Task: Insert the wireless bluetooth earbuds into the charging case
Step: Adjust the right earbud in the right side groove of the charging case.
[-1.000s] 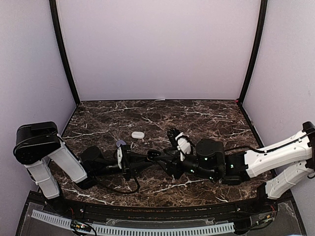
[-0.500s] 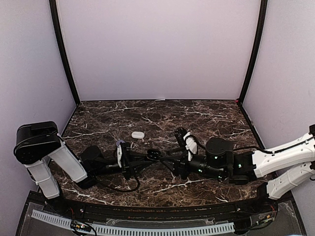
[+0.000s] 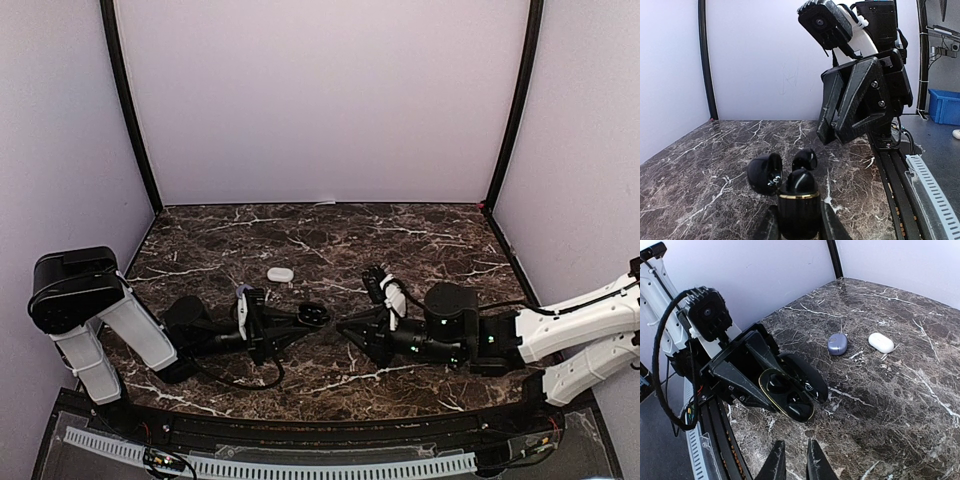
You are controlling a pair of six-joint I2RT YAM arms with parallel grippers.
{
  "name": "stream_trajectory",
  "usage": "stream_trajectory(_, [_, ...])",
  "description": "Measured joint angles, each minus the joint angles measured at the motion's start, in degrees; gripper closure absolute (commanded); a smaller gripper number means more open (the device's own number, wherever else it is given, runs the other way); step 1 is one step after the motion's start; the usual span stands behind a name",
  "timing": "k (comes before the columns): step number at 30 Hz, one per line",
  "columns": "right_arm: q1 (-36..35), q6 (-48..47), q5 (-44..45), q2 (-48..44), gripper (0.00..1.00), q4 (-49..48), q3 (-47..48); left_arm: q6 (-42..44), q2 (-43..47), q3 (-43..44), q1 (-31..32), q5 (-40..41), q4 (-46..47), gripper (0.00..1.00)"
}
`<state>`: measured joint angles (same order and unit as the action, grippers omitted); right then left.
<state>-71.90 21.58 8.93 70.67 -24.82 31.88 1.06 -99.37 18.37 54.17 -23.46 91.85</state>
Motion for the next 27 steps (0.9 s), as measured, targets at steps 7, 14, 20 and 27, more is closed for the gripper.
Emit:
stream_trajectory(7, [0.15,-0.35,-1.64,2.36,0.9,-0.39,0.35,-0.02,0.02,0.0,0.0,-0.13,0.0,1.0])
stream_trajectory(14, [0.24,-1.33,-1.88,3.69,0.92,-0.46,2.1,0.0,0.02,0.0,0.0,-0.79,0.0,1.0])
stream_trajectory(20, [0.42,-1.64,-1.95,4.57,0.95,-0.52,3.17,0.07,0.02,0.0,-0.02,-1.22,0.0,1.0])
stream_trajectory(27, [0.83,-1.62,-2.67,4.98,0.96,-0.55,3.19,0.63,0.02,0.0,-0.02,-1.84,-0.02,1.0])
